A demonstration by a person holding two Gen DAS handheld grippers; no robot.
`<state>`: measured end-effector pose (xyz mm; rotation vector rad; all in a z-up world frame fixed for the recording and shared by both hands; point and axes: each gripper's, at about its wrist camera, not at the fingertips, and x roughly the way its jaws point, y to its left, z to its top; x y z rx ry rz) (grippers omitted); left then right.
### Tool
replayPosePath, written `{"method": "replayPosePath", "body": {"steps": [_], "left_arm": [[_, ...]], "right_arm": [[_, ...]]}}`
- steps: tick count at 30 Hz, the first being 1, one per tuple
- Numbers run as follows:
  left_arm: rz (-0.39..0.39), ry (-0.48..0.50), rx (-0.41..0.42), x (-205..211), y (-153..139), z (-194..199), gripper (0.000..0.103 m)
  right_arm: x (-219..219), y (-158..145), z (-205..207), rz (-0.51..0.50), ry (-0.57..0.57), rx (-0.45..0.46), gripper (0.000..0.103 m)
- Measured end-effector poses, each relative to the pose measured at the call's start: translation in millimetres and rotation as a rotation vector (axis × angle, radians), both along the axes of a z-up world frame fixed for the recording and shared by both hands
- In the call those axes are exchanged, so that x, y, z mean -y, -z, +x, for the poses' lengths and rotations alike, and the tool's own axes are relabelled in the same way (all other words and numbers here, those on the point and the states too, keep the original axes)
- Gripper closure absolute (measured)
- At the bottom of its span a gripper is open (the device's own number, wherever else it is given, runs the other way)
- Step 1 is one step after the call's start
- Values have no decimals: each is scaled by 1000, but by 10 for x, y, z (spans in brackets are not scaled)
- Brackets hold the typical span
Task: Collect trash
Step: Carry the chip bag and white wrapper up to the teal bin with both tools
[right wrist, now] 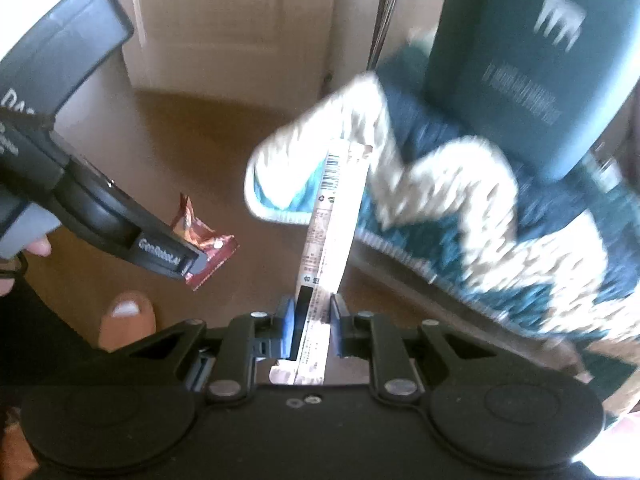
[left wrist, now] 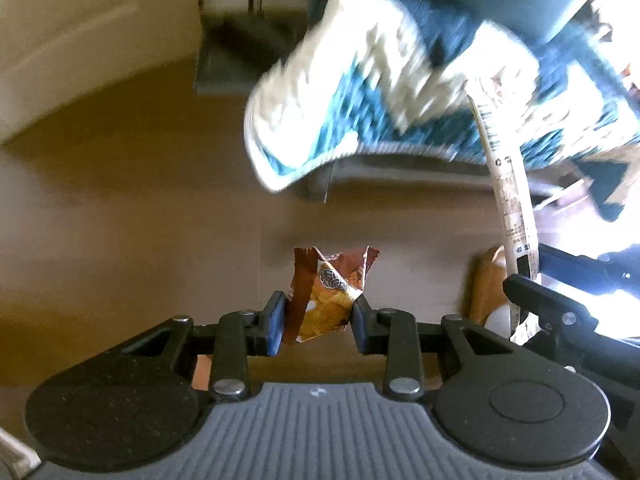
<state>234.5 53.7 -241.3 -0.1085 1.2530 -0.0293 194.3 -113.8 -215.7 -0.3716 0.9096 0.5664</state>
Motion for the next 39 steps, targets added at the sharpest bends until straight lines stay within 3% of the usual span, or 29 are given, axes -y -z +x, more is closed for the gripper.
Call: {"method": "replayPosePath", "body": {"steps": [8,21,28,33,39], "left_arm": [[-9,1,271,103,-1116,-73,70],[-4,42,626,323,-2625,247,70],[9,103,740,573,-3186,616,70],[12,139,775,725,-3520,976,70],[39,168,772,932,-3617,1466,70]], "right_arm": [[184,-897,-162,72,42,223,86],[555,-2252,163,208,143,486,86],[733,-2767,543,226,175,598,86],[863,-3079,907,232,212,654,86],[969,-3116,1429,223,253,653,86]]}}
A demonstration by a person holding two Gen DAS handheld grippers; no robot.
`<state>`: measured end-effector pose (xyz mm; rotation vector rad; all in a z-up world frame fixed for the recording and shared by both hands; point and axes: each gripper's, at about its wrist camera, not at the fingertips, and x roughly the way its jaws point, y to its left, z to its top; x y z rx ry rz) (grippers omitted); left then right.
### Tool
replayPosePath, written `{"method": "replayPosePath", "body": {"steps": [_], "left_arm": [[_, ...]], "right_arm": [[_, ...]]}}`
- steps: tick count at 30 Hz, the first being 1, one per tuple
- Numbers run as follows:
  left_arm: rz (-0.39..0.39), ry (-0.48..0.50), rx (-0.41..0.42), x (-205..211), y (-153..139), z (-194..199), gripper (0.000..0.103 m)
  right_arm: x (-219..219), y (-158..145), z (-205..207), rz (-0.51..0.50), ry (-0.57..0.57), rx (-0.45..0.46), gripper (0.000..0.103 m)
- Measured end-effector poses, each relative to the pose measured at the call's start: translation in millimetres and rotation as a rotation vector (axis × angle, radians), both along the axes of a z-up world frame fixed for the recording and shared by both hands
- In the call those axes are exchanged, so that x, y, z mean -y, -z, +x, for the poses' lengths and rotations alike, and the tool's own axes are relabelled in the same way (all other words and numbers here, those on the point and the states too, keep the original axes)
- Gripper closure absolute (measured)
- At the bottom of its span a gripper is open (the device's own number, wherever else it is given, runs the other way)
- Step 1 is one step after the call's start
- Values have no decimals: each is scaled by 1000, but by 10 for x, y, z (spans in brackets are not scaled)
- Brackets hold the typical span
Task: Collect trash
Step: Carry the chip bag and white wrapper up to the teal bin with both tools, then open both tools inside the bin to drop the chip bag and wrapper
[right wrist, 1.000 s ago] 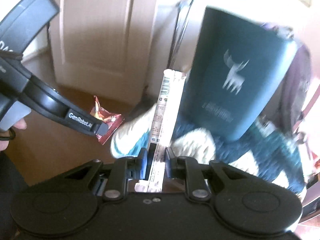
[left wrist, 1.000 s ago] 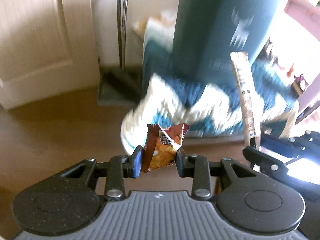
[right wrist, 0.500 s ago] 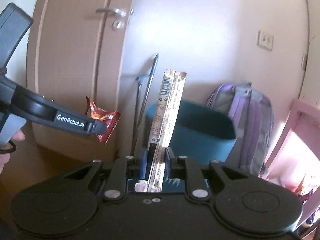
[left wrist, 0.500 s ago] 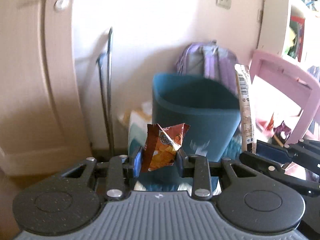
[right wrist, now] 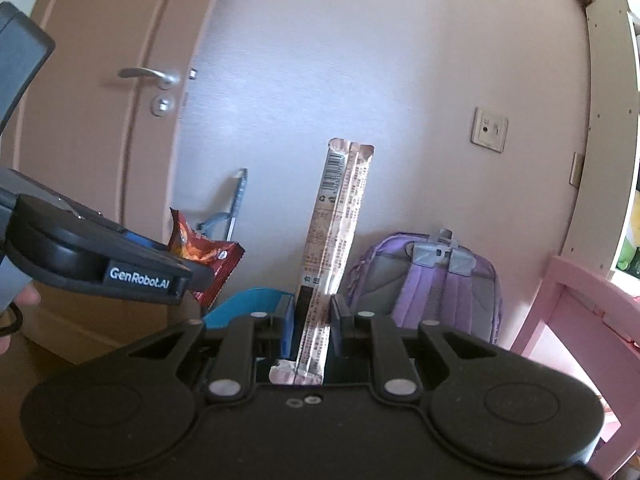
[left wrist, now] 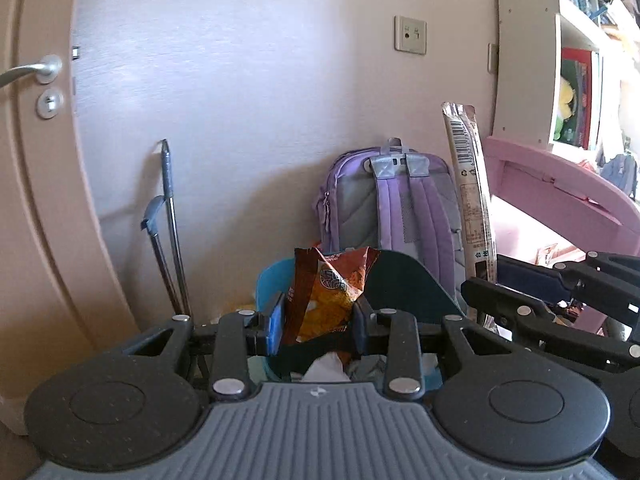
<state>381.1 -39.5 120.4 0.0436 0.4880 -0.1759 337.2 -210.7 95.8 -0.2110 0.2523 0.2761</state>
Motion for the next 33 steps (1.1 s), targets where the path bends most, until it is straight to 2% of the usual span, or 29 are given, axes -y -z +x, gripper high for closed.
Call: {"method": "replayPosePath", "body": {"steps": [5,16,24,29,30,32,33], "left_arm": [[7,1,-42,112,76,335,70],[67,10,-177,276,562,972,70],[80,29,-308,321,860,1229,69],[112,48,-336,379,931,1235,68],[116,49,-342,384,938,1232,66],[123,43,-350,397,942,1237,54],[122,37,-350,396,941,1226,38]], "right_arm": [[37,190,282,-1,19,-45,86],[62,684,817,-35,12,-201,85],[39,818,950,-63,-6,-294,85],[55,808,973,-68,-7,-315,84],[54,811,967,-69,-4,-318,82],[69,813,957,-65,-1,-320,79],[79,812,945,-63,3,-319,79]]}}
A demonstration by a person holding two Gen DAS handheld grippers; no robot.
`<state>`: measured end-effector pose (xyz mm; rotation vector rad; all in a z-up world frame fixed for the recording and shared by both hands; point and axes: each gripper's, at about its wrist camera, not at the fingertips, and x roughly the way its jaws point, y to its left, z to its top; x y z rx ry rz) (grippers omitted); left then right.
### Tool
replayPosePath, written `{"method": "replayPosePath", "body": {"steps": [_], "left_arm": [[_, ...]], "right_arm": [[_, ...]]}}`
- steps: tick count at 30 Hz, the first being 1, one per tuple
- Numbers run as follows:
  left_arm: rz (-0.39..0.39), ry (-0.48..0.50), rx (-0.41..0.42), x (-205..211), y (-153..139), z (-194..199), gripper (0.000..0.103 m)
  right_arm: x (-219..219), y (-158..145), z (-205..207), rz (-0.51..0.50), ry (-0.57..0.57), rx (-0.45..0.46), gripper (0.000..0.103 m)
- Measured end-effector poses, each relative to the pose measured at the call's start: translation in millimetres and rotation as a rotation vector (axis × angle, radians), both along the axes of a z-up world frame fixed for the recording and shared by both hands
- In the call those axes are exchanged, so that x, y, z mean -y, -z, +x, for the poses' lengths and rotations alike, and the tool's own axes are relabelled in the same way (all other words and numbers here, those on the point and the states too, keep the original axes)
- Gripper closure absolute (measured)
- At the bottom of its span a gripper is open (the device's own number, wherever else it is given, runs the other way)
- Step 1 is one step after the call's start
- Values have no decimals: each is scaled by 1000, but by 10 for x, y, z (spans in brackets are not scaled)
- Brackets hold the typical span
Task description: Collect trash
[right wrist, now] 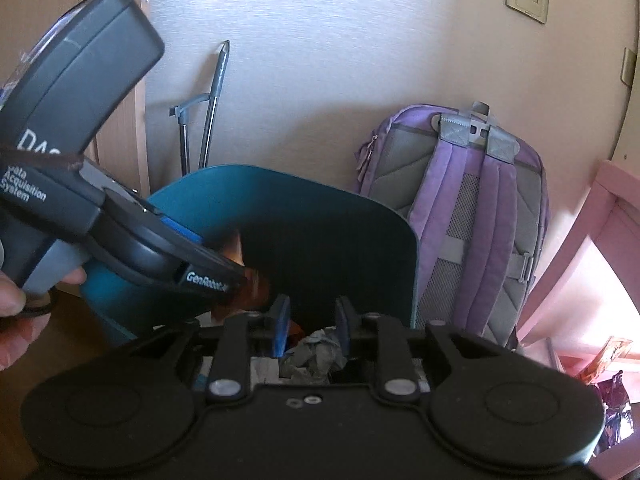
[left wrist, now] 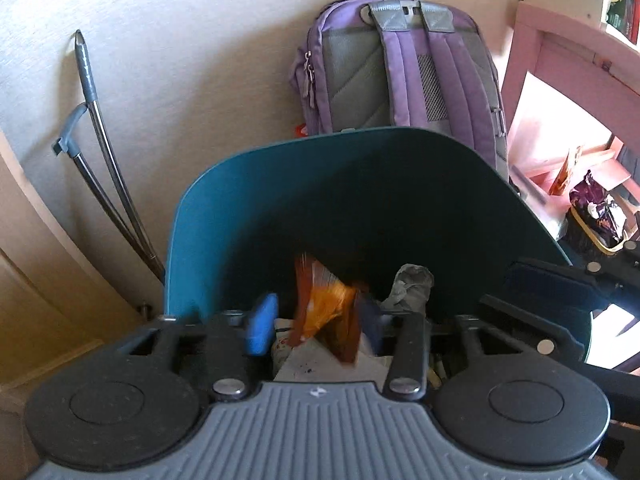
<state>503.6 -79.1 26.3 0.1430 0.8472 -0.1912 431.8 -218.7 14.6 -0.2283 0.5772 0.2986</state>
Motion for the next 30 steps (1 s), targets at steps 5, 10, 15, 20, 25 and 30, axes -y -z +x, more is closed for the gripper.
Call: {"method": "replayPosePath", "body": {"steps": [5,10,15,20,25,30], "left_arm": [[-10,-1,41,-1,-80,-123,27],[-8,-4,78,-16,-225,-306,26],[-37,-10,118,-74,-401,-545,24],[-54,-12,163,-134,-588,-809,24],[-63,-11,215,-184,-768,-1122,24],[-79,-17,260,-237,-907,-1422,22]], "right_arm": [[56,-18,-72,22,12,5,75],[118,-113,-202,57,16,22,69],[147,-267,-390,84,19,50,66],[192,-451,-600,128,20,76,63],[237,-620,-822,169,15,102,57],[258,-742,-1031,195,5,124,53]]}}
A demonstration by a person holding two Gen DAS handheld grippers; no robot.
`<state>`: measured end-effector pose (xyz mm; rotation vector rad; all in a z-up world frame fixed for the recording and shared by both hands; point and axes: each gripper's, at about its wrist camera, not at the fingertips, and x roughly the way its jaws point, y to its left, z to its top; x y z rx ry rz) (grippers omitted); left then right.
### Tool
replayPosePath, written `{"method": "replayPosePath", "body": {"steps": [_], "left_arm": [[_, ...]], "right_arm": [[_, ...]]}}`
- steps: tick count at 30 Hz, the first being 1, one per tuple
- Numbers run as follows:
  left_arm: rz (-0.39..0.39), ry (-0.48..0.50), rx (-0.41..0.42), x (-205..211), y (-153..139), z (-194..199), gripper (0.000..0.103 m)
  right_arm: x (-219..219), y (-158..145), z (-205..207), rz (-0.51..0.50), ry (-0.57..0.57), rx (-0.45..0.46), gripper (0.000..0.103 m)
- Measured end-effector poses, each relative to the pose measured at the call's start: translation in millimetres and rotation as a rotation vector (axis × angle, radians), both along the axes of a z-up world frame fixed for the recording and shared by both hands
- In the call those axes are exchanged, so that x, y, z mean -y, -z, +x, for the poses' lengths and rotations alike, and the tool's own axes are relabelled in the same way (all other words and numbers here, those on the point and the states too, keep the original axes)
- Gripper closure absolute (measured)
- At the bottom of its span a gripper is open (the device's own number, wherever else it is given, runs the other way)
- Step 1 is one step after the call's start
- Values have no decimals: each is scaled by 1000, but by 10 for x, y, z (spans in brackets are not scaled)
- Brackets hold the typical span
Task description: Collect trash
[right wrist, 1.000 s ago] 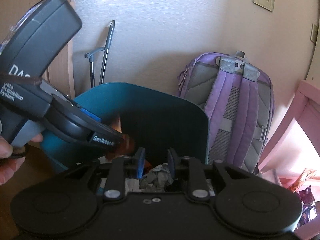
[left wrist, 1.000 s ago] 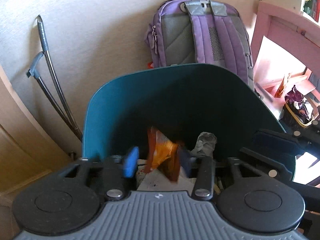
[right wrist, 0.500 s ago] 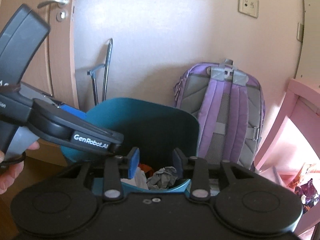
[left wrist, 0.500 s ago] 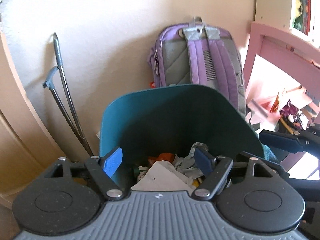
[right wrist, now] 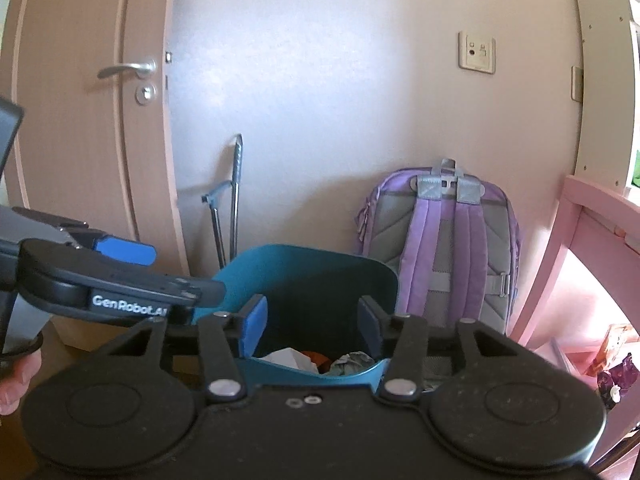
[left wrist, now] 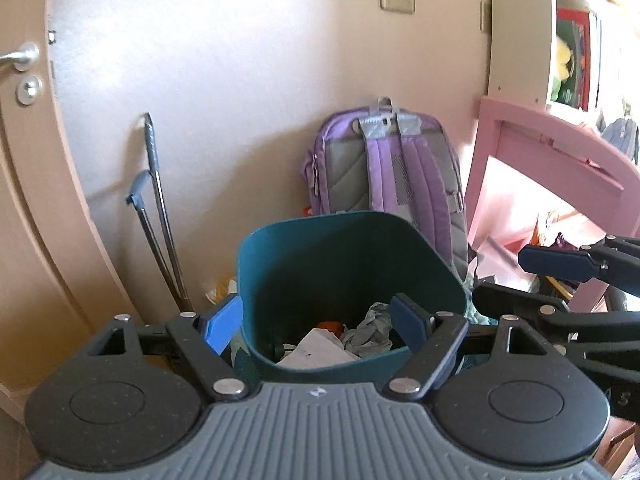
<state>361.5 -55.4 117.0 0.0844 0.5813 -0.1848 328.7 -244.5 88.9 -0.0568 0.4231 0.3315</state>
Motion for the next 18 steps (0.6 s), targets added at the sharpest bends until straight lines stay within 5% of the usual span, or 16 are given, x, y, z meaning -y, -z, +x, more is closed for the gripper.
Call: {"method": "replayPosePath", "body": {"steps": [8,12,18], "left_arm": [[-34,-22,60,-98,-115,-483,21],[-68,-37,96,-165,-148,-719,3],[-72,-66,121,-218,-156,-1034,1]], "right_arm": [[43,-149,-360,33,-30,27,49],[28,-190,-532,41,-48,37,47],[-54,-206,-747,40,-75,31,46]]}}
